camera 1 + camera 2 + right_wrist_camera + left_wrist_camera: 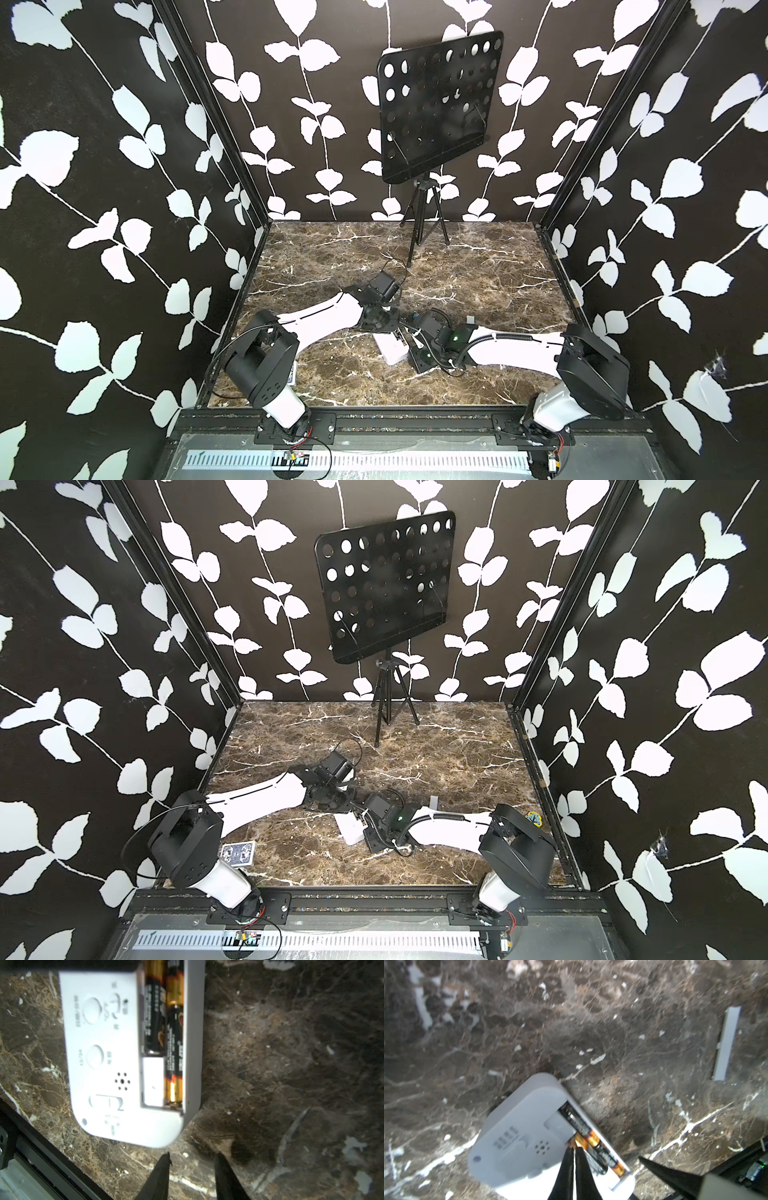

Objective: Insert the battery into the alarm
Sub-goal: Install the battery in the alarm.

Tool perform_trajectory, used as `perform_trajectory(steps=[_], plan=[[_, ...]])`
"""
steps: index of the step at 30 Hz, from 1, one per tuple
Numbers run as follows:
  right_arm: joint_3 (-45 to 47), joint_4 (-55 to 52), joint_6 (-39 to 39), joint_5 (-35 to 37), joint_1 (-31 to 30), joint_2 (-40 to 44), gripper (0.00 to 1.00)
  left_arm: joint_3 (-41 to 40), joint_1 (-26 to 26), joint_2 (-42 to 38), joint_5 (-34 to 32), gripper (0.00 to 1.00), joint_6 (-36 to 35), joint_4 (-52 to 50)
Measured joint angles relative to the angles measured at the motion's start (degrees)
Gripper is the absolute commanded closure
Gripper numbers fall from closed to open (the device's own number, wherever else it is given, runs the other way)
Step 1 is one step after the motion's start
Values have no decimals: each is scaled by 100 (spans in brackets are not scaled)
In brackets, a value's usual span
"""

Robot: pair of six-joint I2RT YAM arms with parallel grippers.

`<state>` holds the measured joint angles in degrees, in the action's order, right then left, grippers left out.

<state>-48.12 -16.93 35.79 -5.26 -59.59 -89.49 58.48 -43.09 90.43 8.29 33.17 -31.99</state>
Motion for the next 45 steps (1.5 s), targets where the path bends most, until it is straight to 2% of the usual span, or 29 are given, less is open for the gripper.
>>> perform_trajectory(steps=[5, 9, 15, 19, 23, 30, 35, 45], plan=[[-157, -166, -46, 114, 0, 160, 61, -15, 0, -264, 4, 76, 92, 2], [-616, -444, -162, 219, 44, 387, 62, -37, 0, -643, -160, 65, 289, 28], [-1261, -520, -190, 94, 382, 402, 65, -820, 24, -1606, -439, 55, 968, 468], [-1722, -754, -203, 11, 492, -39, 69, -1596, 94, -1934, -474, 53, 1569, 850], [-1980, -997, -269, -87, 485, -544, 79, -2118, 142, -2000, -437, 53, 2033, 1130], [-2124, -1408, -409, -157, 450, -940, 87, -2177, 186, -1932, -365, 53, 2350, 1561], [-2352, -1471, -544, -162, 446, -1198, 89, -2177, 223, -1661, -275, 52, 2398, 1781], [-2592, -1482, -601, -90, 448, -1541, 100, -2166, 251, -1351, -83, 57, 2426, 2026]])
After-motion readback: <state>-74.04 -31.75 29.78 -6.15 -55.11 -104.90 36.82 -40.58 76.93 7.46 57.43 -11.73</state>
